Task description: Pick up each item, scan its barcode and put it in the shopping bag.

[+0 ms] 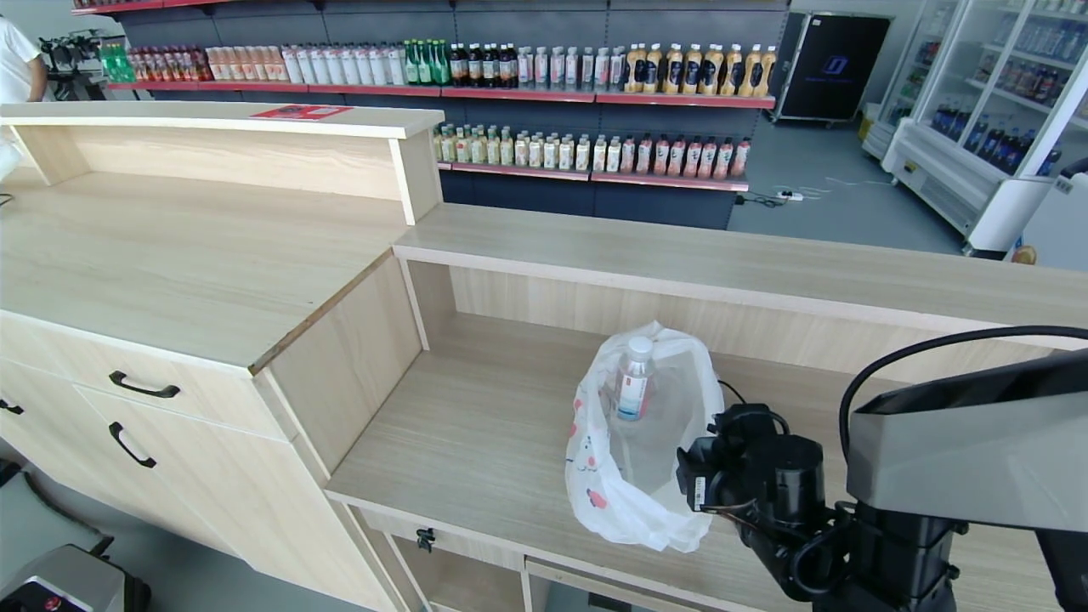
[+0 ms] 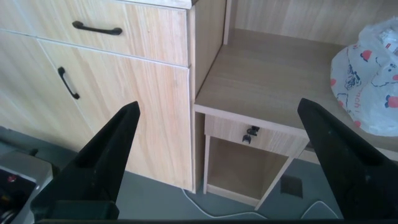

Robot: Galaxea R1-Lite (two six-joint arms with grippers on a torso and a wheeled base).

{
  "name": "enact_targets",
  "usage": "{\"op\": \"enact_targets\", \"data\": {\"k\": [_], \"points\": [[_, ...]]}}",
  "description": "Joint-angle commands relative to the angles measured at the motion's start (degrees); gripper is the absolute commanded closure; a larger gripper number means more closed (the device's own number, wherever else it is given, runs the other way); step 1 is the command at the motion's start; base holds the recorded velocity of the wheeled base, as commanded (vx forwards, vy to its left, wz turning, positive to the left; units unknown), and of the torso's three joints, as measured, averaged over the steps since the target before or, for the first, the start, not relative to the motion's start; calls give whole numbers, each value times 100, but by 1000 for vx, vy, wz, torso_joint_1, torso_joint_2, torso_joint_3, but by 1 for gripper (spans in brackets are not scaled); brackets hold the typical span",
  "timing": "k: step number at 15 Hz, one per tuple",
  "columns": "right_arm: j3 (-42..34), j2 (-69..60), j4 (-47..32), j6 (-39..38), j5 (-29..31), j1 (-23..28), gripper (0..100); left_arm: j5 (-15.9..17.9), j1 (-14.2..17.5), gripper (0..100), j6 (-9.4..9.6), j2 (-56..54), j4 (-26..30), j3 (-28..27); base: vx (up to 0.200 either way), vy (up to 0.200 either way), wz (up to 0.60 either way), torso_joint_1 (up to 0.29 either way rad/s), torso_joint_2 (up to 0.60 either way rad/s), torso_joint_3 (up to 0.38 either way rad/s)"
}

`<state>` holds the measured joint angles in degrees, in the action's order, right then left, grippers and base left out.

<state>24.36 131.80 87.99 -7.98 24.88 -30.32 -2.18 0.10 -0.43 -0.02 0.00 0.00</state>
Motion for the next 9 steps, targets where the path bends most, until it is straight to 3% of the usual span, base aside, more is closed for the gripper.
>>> {"op": "enact_targets", "data": {"k": [1, 9], "points": [[16, 144, 69, -1, -1, -9, 100, -2, -1, 0, -1, 2, 0, 0, 0, 0, 0, 0, 0, 0], [227, 469, 201, -19, -1, -9, 100, -2, -1, 0, -1, 2, 0, 0, 0, 0, 0, 0, 0, 0]]}}
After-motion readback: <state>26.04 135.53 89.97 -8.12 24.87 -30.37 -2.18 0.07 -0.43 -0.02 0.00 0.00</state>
